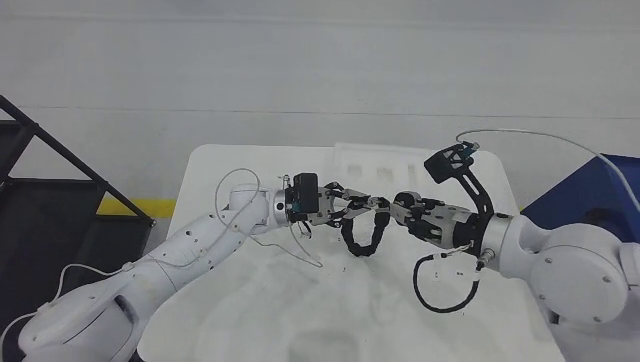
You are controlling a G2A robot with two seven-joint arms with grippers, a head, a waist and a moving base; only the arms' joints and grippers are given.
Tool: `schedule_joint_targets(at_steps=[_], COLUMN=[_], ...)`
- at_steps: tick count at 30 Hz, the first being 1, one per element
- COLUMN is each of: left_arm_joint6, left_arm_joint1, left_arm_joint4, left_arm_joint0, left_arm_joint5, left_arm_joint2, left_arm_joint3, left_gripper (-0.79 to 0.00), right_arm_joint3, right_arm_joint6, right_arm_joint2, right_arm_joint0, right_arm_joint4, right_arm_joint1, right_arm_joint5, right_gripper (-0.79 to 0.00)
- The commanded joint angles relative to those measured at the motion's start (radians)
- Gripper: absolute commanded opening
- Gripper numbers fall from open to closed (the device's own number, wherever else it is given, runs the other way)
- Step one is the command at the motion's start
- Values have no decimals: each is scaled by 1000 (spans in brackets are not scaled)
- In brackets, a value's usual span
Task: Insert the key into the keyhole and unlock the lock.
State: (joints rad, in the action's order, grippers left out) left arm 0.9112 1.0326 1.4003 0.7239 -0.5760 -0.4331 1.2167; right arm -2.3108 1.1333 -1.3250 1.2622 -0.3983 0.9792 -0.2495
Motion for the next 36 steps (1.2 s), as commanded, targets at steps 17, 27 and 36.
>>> schedule_joint_targets(at_steps=[17, 27, 36], left_arm_joint6=[22, 21, 21], left_arm_joint1=[43, 53, 61], left_arm_joint4=[62, 83, 103], left_arm_joint0=[19, 34, 46], left_arm_joint5=[-7, -35, -57], left_arm_joint2=[-40, -70, -93], left_arm_joint3=[-40, -45, -50], left_gripper=[-785, -785, -785], right_arm_joint3=[22, 36, 44], right_arm_joint6=[-23, -19, -11], right_arm_joint2=[63, 79, 82], right_arm_joint0=[-36, -50, -54], right_arm_joint4=[-97, -119, -135], right_arm_joint1=[0, 0, -2], right_arm_joint5=[-17, -16, -9], right_gripper=[-785, -785, -785])
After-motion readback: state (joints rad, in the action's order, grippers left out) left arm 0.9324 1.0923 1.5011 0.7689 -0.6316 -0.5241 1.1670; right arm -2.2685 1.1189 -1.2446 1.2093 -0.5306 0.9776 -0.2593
